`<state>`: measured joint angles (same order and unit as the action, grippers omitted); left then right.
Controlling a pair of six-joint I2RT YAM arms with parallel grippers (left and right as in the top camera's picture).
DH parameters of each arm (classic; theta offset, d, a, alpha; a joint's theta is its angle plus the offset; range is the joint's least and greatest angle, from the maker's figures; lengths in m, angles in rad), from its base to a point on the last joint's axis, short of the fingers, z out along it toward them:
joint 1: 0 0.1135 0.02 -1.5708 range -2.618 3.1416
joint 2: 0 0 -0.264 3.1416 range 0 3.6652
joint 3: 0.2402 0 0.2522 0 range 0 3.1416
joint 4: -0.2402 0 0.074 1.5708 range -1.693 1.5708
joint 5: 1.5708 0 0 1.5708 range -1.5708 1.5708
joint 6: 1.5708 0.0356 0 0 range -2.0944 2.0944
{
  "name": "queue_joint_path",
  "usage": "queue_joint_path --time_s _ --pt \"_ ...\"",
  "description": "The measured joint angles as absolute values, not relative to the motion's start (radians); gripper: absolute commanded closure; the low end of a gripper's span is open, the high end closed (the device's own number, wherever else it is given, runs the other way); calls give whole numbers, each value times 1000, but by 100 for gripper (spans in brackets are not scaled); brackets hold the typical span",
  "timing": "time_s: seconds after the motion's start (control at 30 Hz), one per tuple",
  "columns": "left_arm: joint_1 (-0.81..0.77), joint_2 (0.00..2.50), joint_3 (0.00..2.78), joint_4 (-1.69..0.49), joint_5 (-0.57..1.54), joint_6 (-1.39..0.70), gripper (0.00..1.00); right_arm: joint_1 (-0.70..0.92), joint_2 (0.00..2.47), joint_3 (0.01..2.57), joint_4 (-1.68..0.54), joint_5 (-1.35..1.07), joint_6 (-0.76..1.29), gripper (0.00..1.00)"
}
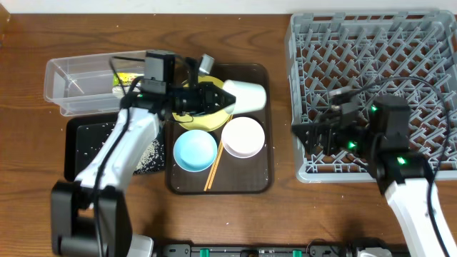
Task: Sort waste into correct bins and load items into the dishwasher rack
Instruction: 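Lift the white cup with the left gripper toward the right gripper, then grasp the white cup with the right gripper, release from left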
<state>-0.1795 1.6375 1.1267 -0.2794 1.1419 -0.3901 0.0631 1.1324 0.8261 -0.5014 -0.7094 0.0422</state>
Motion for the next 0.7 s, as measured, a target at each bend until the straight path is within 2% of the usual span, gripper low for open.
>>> queue_joint_path --time_s 0.17,0.33,0.63,0.7 --pt "-197 1723 1126 -280 1341 -427 94 63 1274 826 -381 -995 -27 1" --pt "-216 1732 1126 -279 1417 -442 94 63 1368 826 -222 -1174 -45 1" --pt "-253 1732 1126 -279 1446 -445 94 121 1435 826 41 -1270 55 1" --pt "-257 1732 1126 -279 1446 -446 94 141 1435 826 81 -1279 85 4"
